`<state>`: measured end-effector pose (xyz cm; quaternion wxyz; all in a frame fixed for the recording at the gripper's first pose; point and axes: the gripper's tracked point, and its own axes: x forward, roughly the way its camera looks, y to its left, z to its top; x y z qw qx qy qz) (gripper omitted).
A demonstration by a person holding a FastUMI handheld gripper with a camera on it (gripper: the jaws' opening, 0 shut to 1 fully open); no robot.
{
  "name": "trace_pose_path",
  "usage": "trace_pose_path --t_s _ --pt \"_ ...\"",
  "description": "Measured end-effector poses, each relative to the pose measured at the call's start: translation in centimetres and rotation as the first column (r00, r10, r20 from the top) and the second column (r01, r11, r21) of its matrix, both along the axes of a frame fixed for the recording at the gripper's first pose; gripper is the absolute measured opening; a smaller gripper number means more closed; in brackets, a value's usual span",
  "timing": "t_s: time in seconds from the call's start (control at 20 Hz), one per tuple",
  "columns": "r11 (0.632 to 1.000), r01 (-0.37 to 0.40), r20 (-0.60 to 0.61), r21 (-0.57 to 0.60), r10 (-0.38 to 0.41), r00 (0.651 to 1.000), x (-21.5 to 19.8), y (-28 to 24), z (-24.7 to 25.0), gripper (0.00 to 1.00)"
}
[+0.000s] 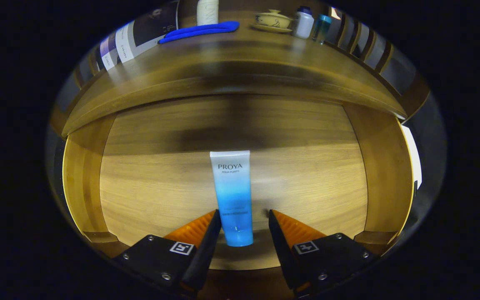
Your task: Pull open the drawer, take out the items inside it, and place them on the countertop above the cabinet.
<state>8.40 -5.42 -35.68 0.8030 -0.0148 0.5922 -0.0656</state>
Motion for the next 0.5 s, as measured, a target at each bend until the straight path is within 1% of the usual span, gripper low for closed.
trace_pose_path --t_s 0.05,0.1,0.15,0.25,0.35,0.5 --pt "1.0 -0.011 -0.01 0.008 0.011 1.0 -0.2 0.2 -0.1 0.65" --pt "1.0 -0.015 0.002 0.012 0.015 1.0 0.0 0.4 -0.3 0.61" --pt "1.0 -0.026 0.001 0.004 0.026 1.0 -0.1 0.6 -0.2 0.51" --pt "0.999 -0.045 0.018 -0.003 0.045 0.999 -0.1 0.7 -0.1 0.45" --pt "0.999 -0.044 0.045 -0.01 0.044 0.998 -0.1 0.9 0.0 0.39" --pt "0.997 -0.077 0.069 -0.025 0.078 0.995 -0.6 1.4 0.2 0.33"
